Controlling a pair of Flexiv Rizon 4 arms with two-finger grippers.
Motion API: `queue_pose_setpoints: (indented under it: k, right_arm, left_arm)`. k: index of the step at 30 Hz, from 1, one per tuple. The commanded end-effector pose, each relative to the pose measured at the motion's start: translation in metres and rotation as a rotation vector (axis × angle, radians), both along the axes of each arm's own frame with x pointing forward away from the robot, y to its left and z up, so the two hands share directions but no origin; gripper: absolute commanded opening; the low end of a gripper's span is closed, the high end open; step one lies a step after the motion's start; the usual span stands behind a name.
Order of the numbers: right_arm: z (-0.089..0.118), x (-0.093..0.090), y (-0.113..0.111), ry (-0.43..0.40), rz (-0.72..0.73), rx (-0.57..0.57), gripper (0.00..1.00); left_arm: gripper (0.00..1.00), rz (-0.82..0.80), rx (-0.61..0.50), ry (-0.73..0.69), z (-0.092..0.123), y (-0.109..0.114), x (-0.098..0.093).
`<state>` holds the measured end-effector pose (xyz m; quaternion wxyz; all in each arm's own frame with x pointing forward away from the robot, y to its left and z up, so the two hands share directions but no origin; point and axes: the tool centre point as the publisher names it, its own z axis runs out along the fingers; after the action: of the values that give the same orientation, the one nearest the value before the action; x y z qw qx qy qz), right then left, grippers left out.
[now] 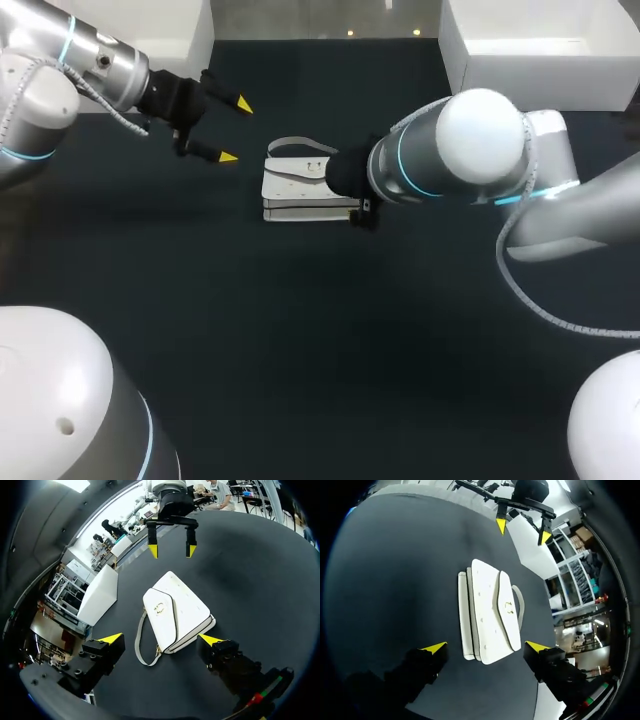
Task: Pick up the bag, open it, inspect its contents, close it, and place it on the opposite side
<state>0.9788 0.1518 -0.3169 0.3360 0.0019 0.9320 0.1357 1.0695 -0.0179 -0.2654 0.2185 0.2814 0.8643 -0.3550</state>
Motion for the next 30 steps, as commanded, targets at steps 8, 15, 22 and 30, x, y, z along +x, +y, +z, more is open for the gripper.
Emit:
queue_pose_setpoints:
  k: [8, 15, 22, 30]
  right_arm:
    - [-0.027, 0.017, 0.008, -0.111, 0.015, -0.096, 0.66]
    - [-0.037, 0.027, 0.011, -0.105, 0.037, -0.123, 0.46]
    - [-0.046, 0.035, 0.009, -0.094, 0.044, -0.140, 0.45]
    - [-0.049, 0.041, 0.006, -0.094, 0.039, -0.147, 0.32]
  left_arm:
    - [1.00, -0.045, 0.017, 0.020, -0.003, -0.016, 0.007]
    - [1.00, -0.061, 0.015, 0.036, -0.006, -0.020, 0.008]
    - [1.00, -0.069, 0.024, 0.040, -0.007, -0.022, 0.008]
    - [1.00, -0.081, 0.029, 0.043, -0.008, -0.025, 0.008]
